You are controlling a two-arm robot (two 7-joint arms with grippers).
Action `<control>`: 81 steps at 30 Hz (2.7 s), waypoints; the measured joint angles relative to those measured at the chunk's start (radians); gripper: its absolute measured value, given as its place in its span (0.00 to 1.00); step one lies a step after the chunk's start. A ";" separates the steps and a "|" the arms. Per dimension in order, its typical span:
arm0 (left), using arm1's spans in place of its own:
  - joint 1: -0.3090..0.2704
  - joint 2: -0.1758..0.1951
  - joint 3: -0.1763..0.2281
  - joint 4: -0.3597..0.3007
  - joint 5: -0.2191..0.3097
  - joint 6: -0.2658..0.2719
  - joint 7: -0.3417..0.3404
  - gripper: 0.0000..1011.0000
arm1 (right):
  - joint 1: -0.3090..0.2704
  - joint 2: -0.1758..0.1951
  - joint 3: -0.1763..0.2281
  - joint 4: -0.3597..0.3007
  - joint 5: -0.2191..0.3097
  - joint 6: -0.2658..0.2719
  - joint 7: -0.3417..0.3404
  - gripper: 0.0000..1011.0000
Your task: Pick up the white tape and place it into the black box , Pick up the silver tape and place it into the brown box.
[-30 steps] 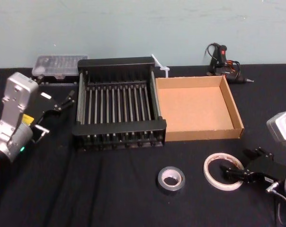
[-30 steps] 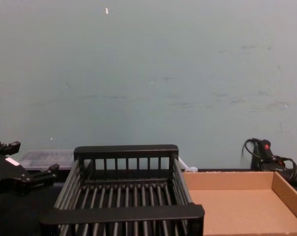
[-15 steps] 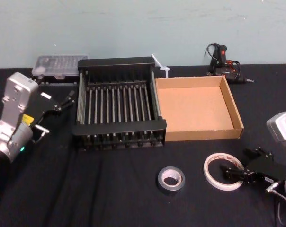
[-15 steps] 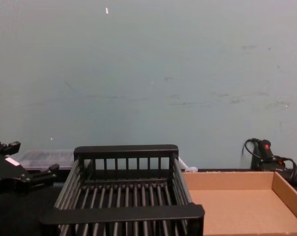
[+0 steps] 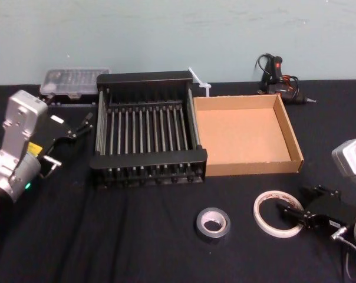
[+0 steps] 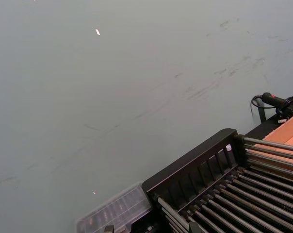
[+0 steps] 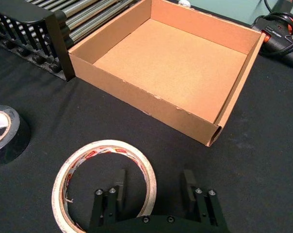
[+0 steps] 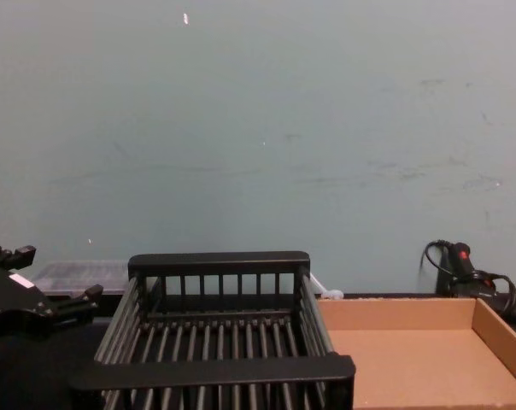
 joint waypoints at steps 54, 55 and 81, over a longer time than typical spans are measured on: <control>0.000 0.000 0.000 0.000 0.000 0.000 0.000 0.99 | -0.016 0.003 0.030 -0.024 0.042 -0.031 0.037 0.08; 0.000 0.000 0.000 0.000 0.000 0.000 0.000 0.99 | -0.019 0.007 0.034 -0.033 0.048 -0.036 0.040 0.08; 0.000 0.000 0.000 0.000 0.000 0.000 0.000 0.99 | 0.194 -0.045 -0.056 0.018 -0.029 -0.106 0.028 0.08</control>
